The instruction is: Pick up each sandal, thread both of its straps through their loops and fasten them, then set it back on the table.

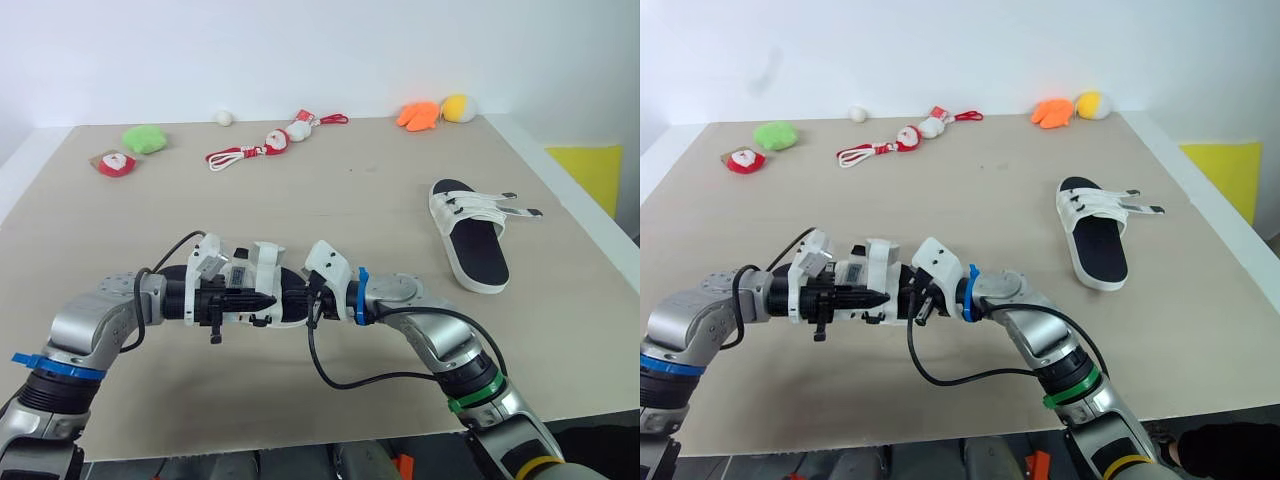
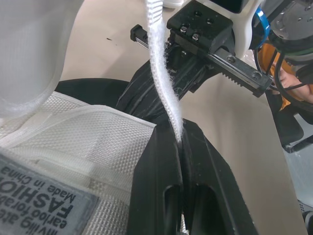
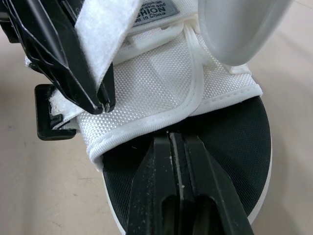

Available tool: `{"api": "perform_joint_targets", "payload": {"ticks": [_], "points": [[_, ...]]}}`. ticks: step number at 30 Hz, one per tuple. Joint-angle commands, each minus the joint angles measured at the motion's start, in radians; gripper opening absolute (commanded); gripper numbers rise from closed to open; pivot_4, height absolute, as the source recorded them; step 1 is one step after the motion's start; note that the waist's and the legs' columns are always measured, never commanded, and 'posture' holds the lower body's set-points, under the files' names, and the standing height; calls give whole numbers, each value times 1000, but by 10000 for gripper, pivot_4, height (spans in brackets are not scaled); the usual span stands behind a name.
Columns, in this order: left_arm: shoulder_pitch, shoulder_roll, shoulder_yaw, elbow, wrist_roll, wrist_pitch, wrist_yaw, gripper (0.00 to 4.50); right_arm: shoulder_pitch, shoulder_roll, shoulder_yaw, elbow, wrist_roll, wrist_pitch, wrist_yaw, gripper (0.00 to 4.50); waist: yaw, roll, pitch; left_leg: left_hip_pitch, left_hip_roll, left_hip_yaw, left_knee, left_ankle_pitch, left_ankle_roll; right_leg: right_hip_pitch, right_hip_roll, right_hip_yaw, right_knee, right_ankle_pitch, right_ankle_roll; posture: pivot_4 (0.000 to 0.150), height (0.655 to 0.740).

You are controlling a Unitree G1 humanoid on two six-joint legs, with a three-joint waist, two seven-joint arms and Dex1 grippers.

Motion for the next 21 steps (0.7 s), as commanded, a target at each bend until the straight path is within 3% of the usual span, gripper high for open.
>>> {"api": "perform_joint_targets", "payload": {"ticks": [1,20,21], "points": [[40,25,-47,-2,45,20,-11,346,-2,-5,4,-4,-4,9,-2,0,0,0,0,0,0,0,0,0,0,0,0,0,0,0,0,1500,7400],[67,88,-21,-95,25,55,-35,346,5,-5,6,-7,-8,7,8,0,-13,0,0,0,0,0,-2,-1,1,0,0,0,0,-2,-1,1500,7400],[69,88,-15,-102,21,55,-34,2932,5,-5,7,-7,-8,7,9,0,-13,0,0,0,0,0,-2,-1,1,-1,0,0,0,-2,-1,1500,7400]]}}
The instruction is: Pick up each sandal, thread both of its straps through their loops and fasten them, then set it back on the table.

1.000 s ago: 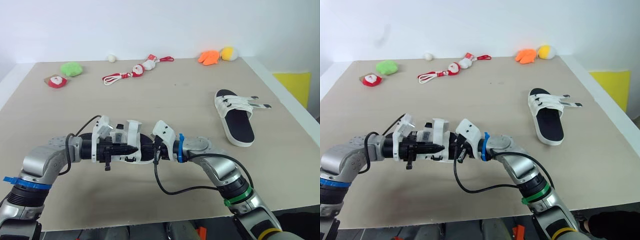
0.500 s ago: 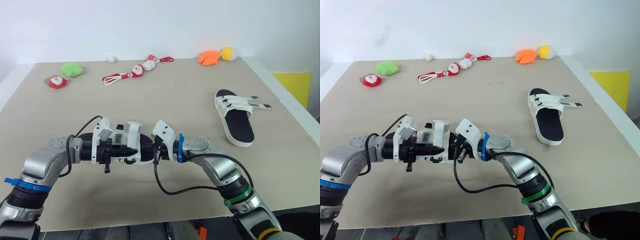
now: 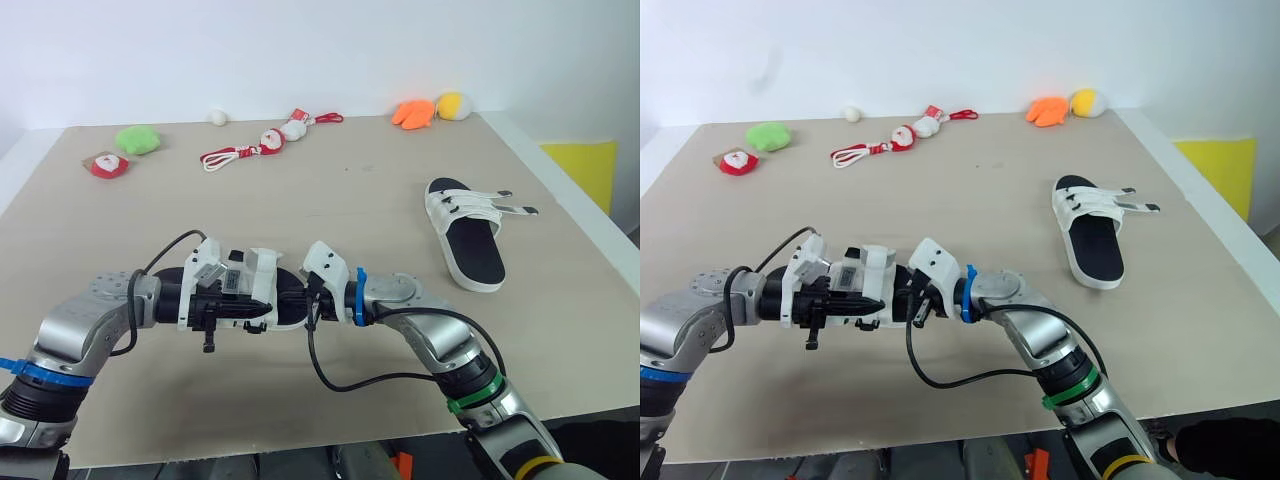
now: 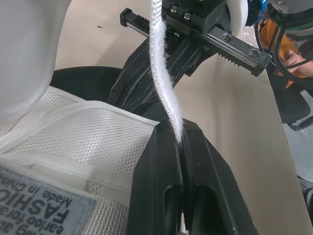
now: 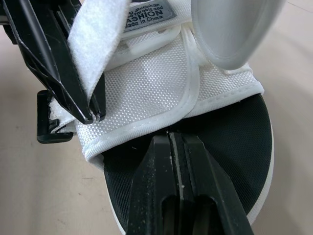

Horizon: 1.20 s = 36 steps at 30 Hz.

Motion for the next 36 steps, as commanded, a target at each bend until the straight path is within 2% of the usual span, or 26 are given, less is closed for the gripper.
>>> {"api": "perform_joint_targets", "payload": {"ticks": [1,3,13,25,36], "points": [[39,28,-18,-22,-4,42,-16,5893,5,-10,4,2,-10,10,-10,0,0,0,0,0,0,0,0,0,0,0,0,0,0,0,0,1500,7400],[43,21,-13,-30,-7,34,-13,12094,4,-9,6,3,-10,9,-10,0,0,0,0,0,0,0,0,0,0,0,0,0,0,0,0,1500,7400],[48,23,25,-55,-55,67,6,12094,7,-10,6,-5,-8,15,-10,0,0,0,0,0,0,0,0,0,0,0,0,0,0,-1,0,1500,7400],[151,95,338,-214,-337,255,111,12094,27,-7,8,-20,-2,27,-15,0,0,-1,1,-2,1,0,0,-3,-1,-2,0,-1,0,-1,2,1500,7400],[0,4,183,-97,-262,229,190,12094,10,2,12,-6,-4,24,-11,0,0,-1,1,-2,0,0,1,-3,-1,-1,0,-1,0,0,3,1500,7400]]}}
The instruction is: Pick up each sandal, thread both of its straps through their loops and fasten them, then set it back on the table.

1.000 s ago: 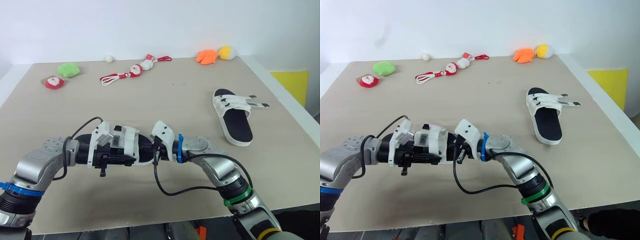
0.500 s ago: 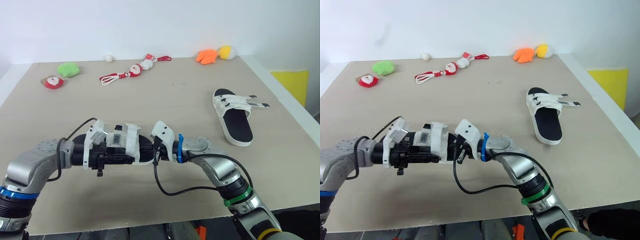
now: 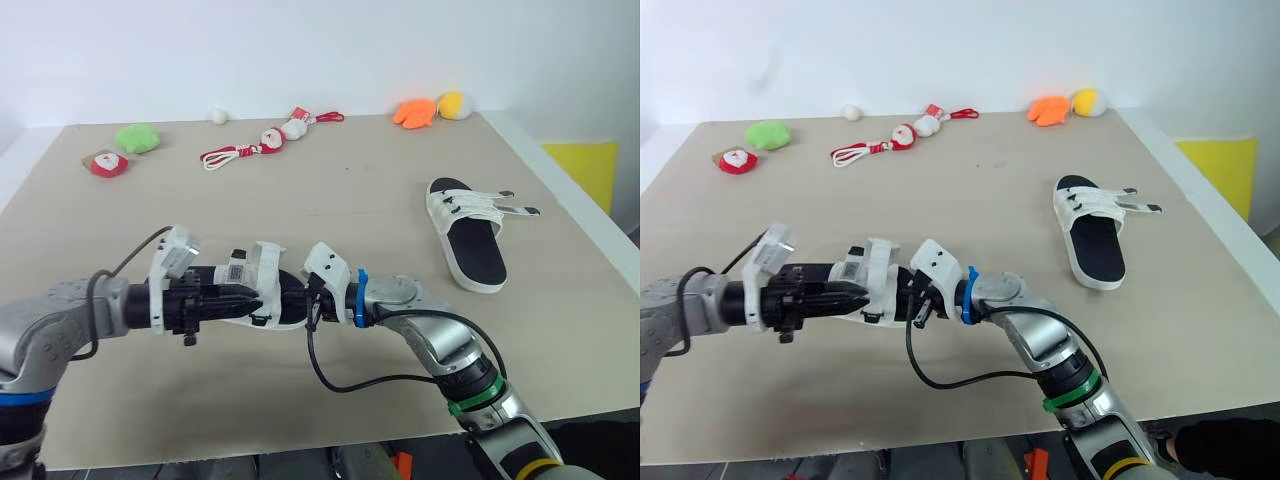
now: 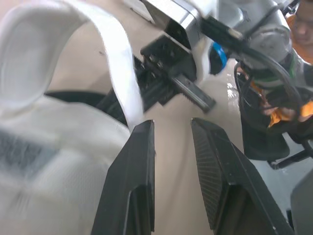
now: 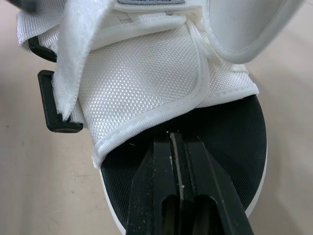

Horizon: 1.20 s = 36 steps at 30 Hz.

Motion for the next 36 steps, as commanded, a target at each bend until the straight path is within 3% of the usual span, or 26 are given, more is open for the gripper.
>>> {"api": "perform_joint_targets", "payload": {"ticks": [1,5,8,11,16,22,33,36], "points": [[-42,-14,-33,43,46,-27,11,12094,1,-2,13,-1,-1,10,0,0,-1,0,0,0,0,0,0,0,0,0,0,0,0,1,1,1500,7400],[-99,-47,-45,97,71,-46,24,12094,12,-7,8,-16,-1,20,-8,0,0,0,0,0,0,0,0,0,0,0,0,0,0,0,1,1500,7400],[-110,-59,7,83,9,-18,17,12094,15,-9,4,-21,0,25,-13,0,0,0,0,-1,0,0,0,0,0,0,0,0,0,0,1,1500,7400],[-101,-51,46,60,-52,17,14,21282,17,-10,4,-24,1,27,-15,0,0,0,0,-1,0,0,0,0,0,0,0,0,0,0,1,1500,7400],[-90,-45,107,49,-119,49,32,44559,17,-11,5,-25,3,27,-13,0,0,0,0,-1,0,0,0,0,0,0,0,0,0,1,1,1500,7400],[-111,-55,104,94,-82,30,87,44559,9,-7,9,-16,2,24,-11,0,0,0,0,-1,0,0,0,0,0,0,0,0,0,1,1,1500,7400],[-180,-127,-44,147,21,-7,70,44559,7,-9,6,-14,-1,19,-12,0,1,0,0,-1,0,-1,0,0,0,0,0,0,0,1,1,1500,7400],[-205,-137,-27,164,3,7,68,32309,6,-7,5,-10,-2,15,-15,0,1,0,0,-1,0,-1,0,0,0,0,0,0,0,1,2,1500,7400]]}}
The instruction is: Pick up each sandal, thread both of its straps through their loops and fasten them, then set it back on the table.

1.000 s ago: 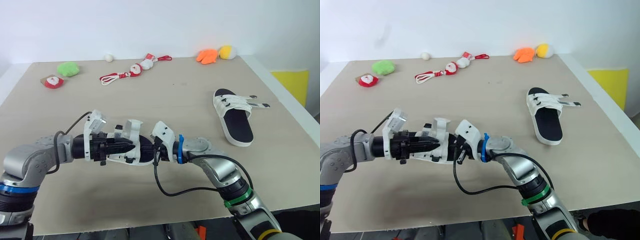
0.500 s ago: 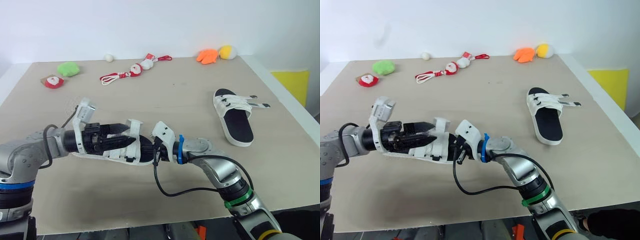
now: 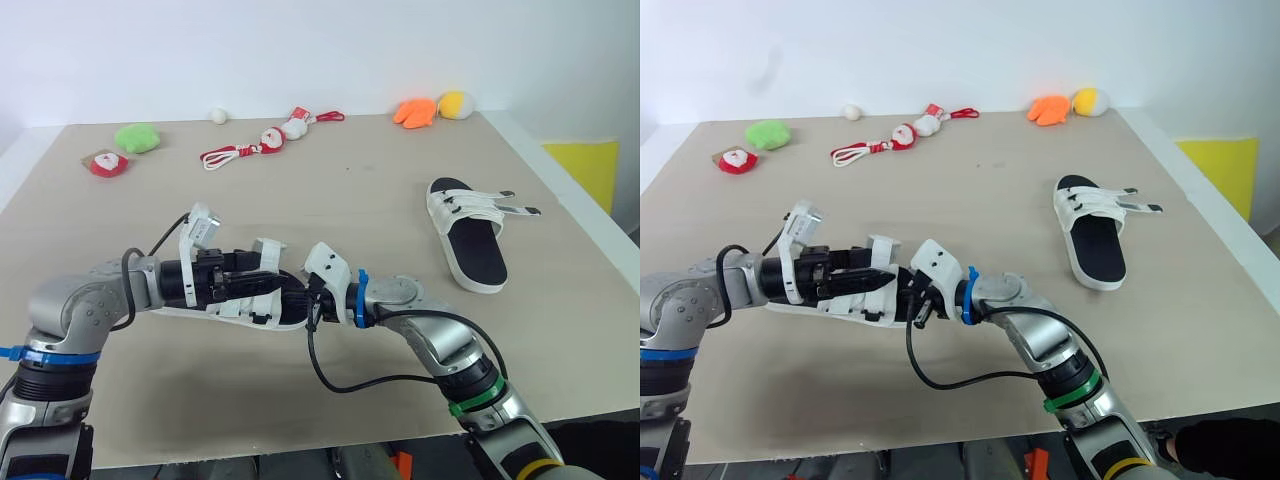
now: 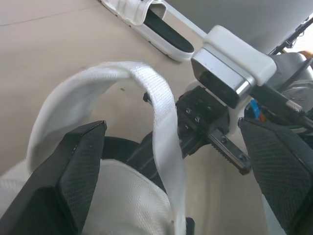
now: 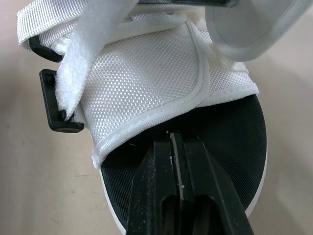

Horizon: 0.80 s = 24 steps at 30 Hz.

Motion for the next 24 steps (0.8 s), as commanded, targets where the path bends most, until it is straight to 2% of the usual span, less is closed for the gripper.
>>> {"api": "perform_joint_targets", "payload": {"ticks": [1,4,7,17,24], "points": [[-31,3,28,-3,-20,-5,-22,27293,2,-1,6,5,-3,3,-5,0,0,0,0,0,0,0,0,0,0,0,0,0,0,0,0,1500,7400],[-22,27,17,-11,-5,-8,-50,12178,1,3,7,9,-4,-2,-8,0,-1,0,0,0,0,0,0,0,0,0,0,0,0,0,0,1500,7400],[2,51,0,-25,20,-22,-78,623,1,5,8,12,-6,-6,-9,0,-1,0,0,0,0,0,0,0,0,0,0,0,0,0,0,1500,7400],[105,127,-74,-82,133,-100,-139,623,-3,10,12,22,-6,-18,-3,0,-2,0,0,1,0,0,0,0,0,0,0,0,0,0,0,1500,7400],[125,127,-68,-98,130,-106,-155,623,-7,6,12,28,-6,-20,3,0,-2,0,0,1,0,0,0,0,0,0,0,0,0,0,0,1500,7400]]}}
